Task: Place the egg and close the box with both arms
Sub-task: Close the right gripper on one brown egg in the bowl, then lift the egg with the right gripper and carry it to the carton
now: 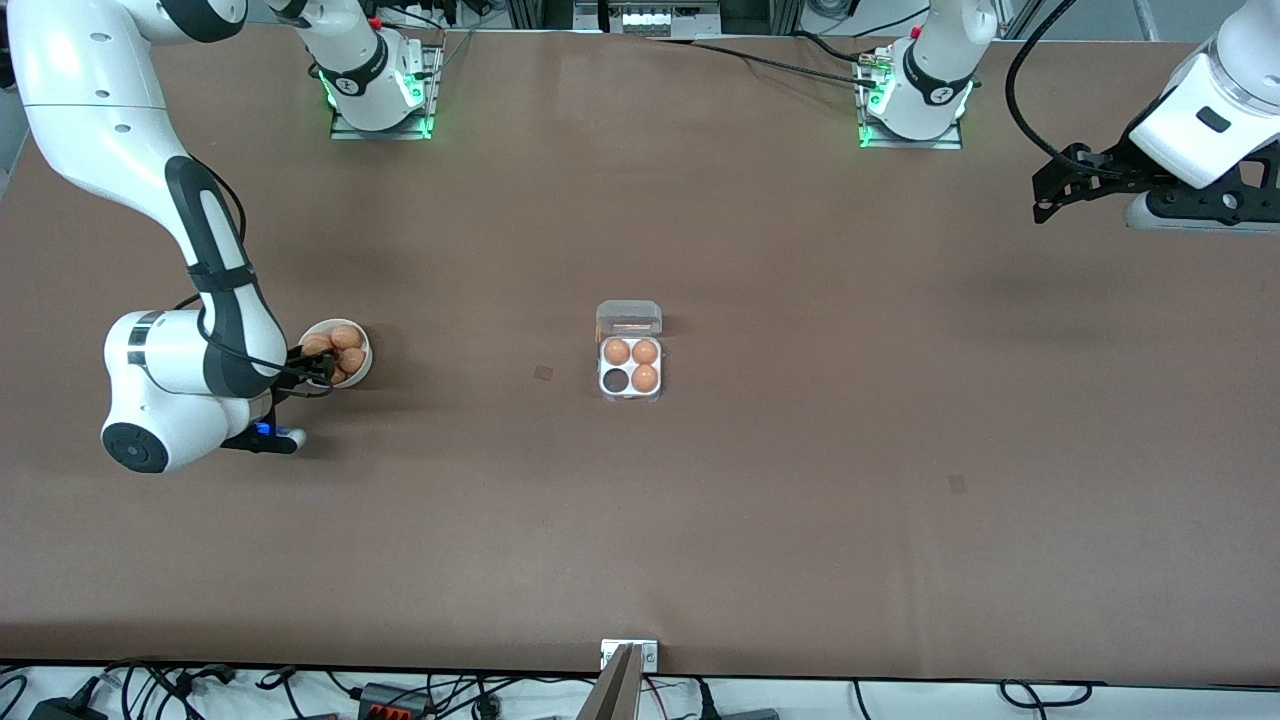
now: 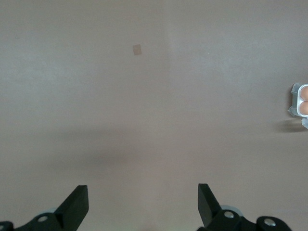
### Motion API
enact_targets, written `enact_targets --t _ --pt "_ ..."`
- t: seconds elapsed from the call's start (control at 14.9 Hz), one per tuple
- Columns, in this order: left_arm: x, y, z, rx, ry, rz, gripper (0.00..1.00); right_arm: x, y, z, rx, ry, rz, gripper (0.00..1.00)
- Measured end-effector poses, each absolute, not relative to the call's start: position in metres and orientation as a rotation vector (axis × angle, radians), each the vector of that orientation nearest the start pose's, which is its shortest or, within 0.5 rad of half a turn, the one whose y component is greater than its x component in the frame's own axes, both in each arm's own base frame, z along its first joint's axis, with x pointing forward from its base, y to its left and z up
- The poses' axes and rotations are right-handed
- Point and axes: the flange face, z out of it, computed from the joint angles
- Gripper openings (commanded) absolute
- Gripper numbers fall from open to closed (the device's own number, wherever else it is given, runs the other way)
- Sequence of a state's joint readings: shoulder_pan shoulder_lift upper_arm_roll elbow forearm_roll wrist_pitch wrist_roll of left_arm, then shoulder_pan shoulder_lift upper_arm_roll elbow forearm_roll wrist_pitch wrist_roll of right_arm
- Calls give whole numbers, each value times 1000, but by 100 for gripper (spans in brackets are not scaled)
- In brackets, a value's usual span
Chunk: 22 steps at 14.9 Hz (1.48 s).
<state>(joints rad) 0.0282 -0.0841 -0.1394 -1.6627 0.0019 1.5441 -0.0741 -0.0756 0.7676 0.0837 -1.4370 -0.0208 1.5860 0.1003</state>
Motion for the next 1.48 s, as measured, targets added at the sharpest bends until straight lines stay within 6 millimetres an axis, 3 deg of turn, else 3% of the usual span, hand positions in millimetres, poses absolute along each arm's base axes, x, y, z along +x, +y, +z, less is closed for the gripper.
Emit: enact_targets --t 0.34,0.6,0.81,1.08,1.28,1.48 --pt "521 -62 624 -3124 58 53 100 647 -4 205 -2981 134 952 31" --pt "521 -62 624 -3124 59 53 100 652 0 215 -2983 122 945 28" --pt "521 -62 624 -3124 59 53 100 667 22 252 -3012 73 884 28" --pt "521 -63 624 -3123 62 54 100 675 65 326 -3076 -35 698 28" --pt "521 -64 624 -3123 64 54 100 679 85 374 -3078 -267 502 22" --pt "521 -64 624 -3123 64 54 100 684 100 402 -3061 -497 296 22"
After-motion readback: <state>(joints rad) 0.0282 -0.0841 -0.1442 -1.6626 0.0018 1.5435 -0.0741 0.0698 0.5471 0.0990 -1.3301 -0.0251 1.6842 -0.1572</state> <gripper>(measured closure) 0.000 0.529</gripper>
